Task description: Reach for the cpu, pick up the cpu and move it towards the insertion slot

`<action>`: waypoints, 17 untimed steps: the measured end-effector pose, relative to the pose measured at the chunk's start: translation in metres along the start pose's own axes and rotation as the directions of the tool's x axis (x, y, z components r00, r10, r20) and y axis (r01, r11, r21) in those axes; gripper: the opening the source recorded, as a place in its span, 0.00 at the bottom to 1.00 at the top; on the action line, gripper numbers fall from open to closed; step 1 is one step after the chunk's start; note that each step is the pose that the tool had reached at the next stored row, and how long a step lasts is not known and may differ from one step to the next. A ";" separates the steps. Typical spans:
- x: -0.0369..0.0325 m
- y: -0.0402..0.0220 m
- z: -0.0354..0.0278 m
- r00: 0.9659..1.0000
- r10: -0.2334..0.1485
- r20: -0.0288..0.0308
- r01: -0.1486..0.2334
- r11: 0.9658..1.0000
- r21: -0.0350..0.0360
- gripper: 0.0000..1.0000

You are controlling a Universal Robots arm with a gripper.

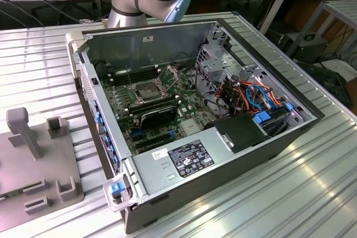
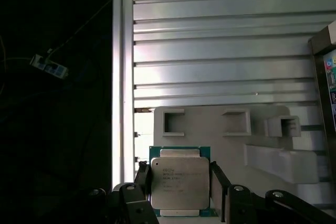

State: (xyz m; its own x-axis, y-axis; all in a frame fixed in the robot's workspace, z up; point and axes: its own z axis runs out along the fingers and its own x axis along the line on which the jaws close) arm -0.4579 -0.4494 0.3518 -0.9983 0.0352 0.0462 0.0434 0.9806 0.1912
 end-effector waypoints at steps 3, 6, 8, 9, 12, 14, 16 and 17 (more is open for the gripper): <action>0.0001 0.0005 -0.0024 1.000 0.000 0.000 0.000 1.000 0.000 0.55; 0.0002 0.0009 -0.0046 1.000 0.000 0.000 0.000 1.000 0.000 0.55; 0.0003 0.0014 -0.0068 1.000 0.000 0.000 0.000 1.000 0.000 0.55; 0.0004 0.0016 -0.0081 1.000 0.000 0.000 0.000 1.000 0.000 0.55; 0.0005 0.0020 -0.0100 1.000 0.000 -0.001 0.000 1.000 -0.003 0.55; 0.0005 0.0020 -0.0103 1.000 0.000 -0.001 0.000 1.000 -0.003 0.55; 0.0004 0.0020 -0.0105 1.000 0.000 -0.001 0.000 1.000 0.000 0.55; 0.0004 0.0020 -0.0106 1.000 0.000 -0.001 0.000 1.000 0.007 0.55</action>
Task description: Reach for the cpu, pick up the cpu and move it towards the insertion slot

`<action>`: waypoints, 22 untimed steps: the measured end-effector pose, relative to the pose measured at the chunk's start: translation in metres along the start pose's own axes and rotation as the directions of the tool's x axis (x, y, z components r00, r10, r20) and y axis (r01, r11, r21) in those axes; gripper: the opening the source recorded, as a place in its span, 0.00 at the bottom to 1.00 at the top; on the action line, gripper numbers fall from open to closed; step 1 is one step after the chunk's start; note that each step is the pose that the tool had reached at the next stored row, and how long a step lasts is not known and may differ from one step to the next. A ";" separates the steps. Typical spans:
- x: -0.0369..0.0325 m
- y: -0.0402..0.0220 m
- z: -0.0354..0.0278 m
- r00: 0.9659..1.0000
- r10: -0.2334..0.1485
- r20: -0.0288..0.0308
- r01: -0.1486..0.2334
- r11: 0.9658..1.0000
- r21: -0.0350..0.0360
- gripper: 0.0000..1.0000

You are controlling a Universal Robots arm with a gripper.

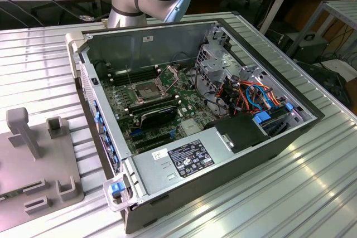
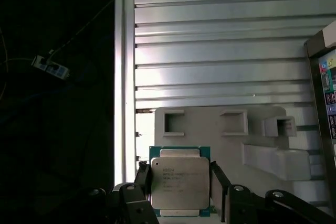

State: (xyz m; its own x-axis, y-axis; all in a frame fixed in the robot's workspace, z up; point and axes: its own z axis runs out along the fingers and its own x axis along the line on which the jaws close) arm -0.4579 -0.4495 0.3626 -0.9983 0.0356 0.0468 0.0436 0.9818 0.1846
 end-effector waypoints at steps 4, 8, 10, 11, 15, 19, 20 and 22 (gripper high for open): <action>0.0001 0.0001 0.0002 1.000 0.003 0.004 -0.003 0.997 0.073 0.55; 0.0003 0.0014 -0.0063 1.000 0.003 0.004 -0.003 0.997 0.082 0.55; 0.0005 0.0021 -0.0099 1.000 0.003 0.004 -0.003 0.997 0.082 0.55; 0.0006 0.0025 -0.0122 1.000 0.003 0.004 -0.003 0.997 0.082 0.55; 0.0011 0.0045 -0.0223 1.000 0.003 0.004 -0.003 0.997 0.082 0.55; 0.0015 0.0058 -0.0290 1.000 0.003 0.003 -0.003 0.997 0.082 0.55; 0.0015 0.0061 -0.0308 1.000 0.003 0.003 -0.004 0.997 0.082 0.55; 0.0016 0.0064 -0.0324 1.000 0.003 0.003 -0.003 0.997 0.082 0.55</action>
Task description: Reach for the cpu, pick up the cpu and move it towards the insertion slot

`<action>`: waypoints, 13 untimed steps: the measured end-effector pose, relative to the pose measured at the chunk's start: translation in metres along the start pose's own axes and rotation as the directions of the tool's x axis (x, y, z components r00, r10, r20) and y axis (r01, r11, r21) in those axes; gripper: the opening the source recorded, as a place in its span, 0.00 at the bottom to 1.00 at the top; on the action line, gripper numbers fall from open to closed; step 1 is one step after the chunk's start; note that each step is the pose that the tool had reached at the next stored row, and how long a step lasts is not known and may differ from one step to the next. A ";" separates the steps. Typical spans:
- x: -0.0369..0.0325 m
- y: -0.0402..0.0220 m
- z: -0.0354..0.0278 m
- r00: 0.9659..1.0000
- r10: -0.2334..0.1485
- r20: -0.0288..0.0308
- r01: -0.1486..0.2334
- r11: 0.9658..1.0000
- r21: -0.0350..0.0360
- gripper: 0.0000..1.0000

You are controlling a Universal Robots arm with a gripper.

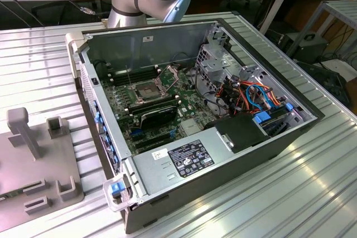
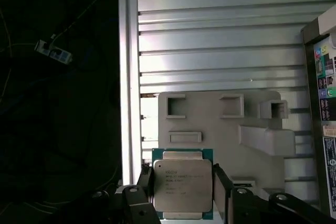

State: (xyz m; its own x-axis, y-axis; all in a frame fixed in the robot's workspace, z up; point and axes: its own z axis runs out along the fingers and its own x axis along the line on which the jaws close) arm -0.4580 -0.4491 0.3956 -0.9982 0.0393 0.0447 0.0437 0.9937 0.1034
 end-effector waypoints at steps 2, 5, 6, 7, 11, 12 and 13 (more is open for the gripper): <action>0.0000 0.0000 0.0000 1.000 0.000 0.000 0.000 1.000 0.000 0.55; 0.0000 0.0000 -0.0002 1.000 0.000 0.000 0.000 1.000 0.000 0.55; -0.0016 0.0001 -0.0004 1.000 0.000 0.000 0.000 1.000 0.000 0.55; -0.0044 0.0002 -0.0003 1.000 0.000 0.000 0.000 1.000 0.000 0.55; -0.0266 0.0012 -0.0012 1.000 0.000 -0.001 0.000 1.000 0.000 0.55; -0.0308 0.0014 -0.0014 1.000 0.000 -0.002 0.000 1.000 0.000 0.55; -0.0394 0.0017 -0.0016 1.000 0.000 -0.002 0.000 1.000 0.000 0.55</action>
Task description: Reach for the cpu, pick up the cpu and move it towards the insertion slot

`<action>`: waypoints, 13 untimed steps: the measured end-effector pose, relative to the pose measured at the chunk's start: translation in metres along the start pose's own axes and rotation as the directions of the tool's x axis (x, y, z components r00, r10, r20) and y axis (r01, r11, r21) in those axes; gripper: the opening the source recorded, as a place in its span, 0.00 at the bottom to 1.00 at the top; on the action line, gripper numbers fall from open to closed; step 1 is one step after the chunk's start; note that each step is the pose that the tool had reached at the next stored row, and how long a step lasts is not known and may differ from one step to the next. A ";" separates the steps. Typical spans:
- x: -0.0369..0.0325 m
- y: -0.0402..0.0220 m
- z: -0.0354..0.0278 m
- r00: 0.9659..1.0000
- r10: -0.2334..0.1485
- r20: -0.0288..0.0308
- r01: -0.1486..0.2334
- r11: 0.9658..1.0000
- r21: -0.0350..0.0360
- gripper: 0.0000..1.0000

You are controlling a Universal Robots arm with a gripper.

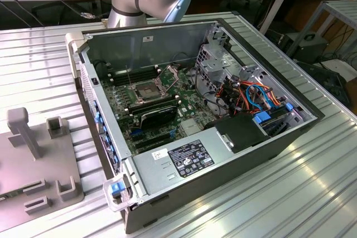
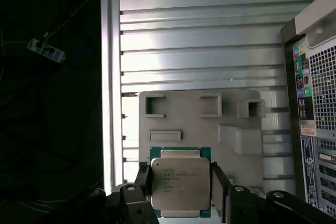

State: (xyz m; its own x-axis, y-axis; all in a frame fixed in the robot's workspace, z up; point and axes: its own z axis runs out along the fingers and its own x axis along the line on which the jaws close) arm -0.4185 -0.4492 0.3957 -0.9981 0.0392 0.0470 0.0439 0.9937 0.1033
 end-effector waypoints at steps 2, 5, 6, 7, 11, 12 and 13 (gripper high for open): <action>-0.0161 0.0008 -0.0007 1.000 0.000 -0.001 0.000 1.000 0.000 0.55; -0.0354 0.0016 -0.0013 1.000 0.000 -0.003 0.000 1.000 0.000 0.55; -0.0386 0.0017 -0.0014 1.000 0.000 -0.003 0.000 1.000 0.000 0.55; -0.0442 0.0020 -0.0015 1.000 0.000 -0.003 0.000 1.000 0.000 0.55; -0.0647 0.0028 -0.0016 1.000 0.000 -0.003 0.000 1.000 0.000 0.55; -0.0695 0.0030 -0.0017 1.000 0.000 -0.003 0.000 1.000 0.000 0.55; -0.0740 0.0031 -0.0017 1.000 0.001 -0.003 -0.001 1.000 0.000 0.55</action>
State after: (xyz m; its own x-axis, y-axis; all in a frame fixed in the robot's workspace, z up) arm -0.3444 -0.4491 0.3942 -0.9980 0.0394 0.0498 0.0444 0.9937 0.1031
